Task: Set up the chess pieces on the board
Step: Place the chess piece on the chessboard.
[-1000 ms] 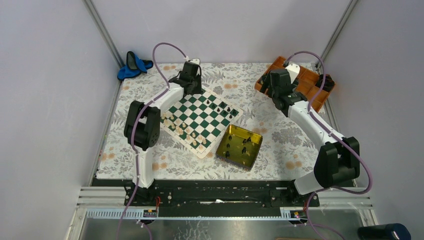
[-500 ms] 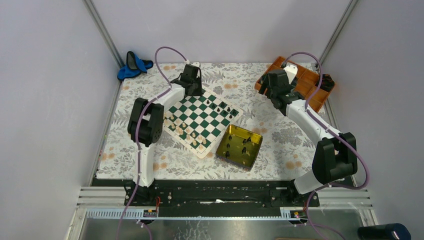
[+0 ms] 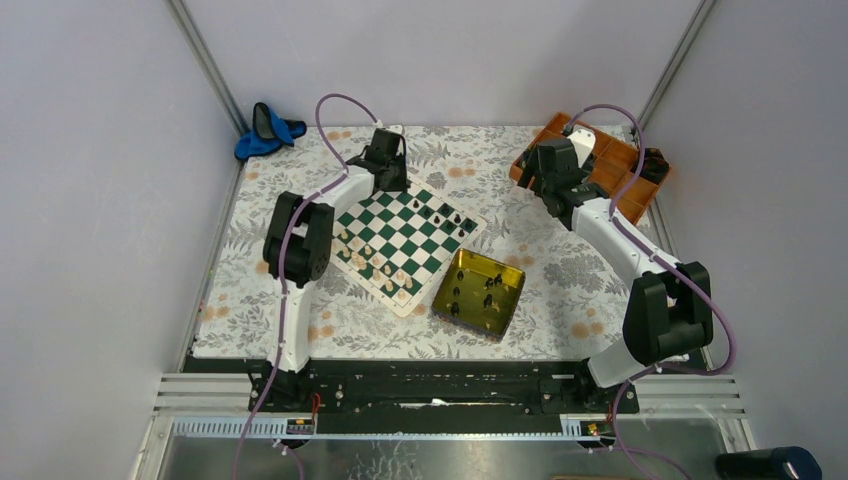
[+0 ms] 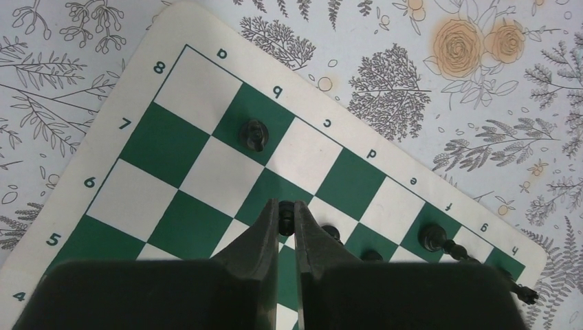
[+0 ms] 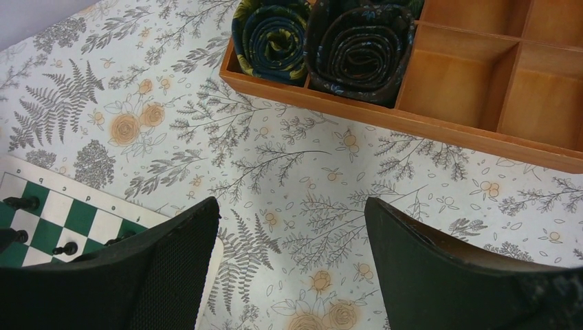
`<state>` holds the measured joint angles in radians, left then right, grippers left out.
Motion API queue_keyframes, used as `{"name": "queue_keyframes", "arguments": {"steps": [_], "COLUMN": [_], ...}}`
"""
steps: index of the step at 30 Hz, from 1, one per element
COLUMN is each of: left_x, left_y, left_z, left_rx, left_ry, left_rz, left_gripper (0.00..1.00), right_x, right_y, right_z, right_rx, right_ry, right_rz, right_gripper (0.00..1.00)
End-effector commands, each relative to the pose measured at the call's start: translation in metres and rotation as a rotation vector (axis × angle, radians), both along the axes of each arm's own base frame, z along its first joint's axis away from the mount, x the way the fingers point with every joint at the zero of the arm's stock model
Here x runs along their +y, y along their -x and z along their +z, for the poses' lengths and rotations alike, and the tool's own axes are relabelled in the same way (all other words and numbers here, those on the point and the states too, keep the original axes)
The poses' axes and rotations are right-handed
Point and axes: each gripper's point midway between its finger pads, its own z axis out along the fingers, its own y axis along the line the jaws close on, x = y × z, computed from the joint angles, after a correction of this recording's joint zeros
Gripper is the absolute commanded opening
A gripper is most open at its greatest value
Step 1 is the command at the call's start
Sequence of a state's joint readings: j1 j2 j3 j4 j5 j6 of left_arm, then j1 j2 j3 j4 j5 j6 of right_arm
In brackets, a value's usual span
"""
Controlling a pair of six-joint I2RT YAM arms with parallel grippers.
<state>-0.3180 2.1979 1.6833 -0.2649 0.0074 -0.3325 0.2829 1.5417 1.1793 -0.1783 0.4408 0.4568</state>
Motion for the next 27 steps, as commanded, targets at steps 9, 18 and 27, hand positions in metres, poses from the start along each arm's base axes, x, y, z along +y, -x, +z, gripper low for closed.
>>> {"name": "queue_keyframes", "arguments": {"steps": [9,18,27], "left_x": [0.011,0.012,0.005], "left_y": [-0.009,-0.006,-0.005], "left_z": [-0.007,-0.018,-0.025], "left_rx": [-0.002,0.022,0.034], "left_ry": [-0.046,-0.059,-0.049], "left_rz": [0.05,0.049,0.036], "left_gripper": [0.0,0.0,0.01], "right_x": [0.002,0.004,0.003], "right_y": [-0.01,-0.011,-0.011], "right_z": [0.006,0.003,0.001], "right_rx": [-0.035,-0.027,-0.021], "right_ry": [-0.026,-0.036,-0.034], "right_rz": [0.007,0.013,0.012], "right_gripper": [0.85,0.85,0.85]}}
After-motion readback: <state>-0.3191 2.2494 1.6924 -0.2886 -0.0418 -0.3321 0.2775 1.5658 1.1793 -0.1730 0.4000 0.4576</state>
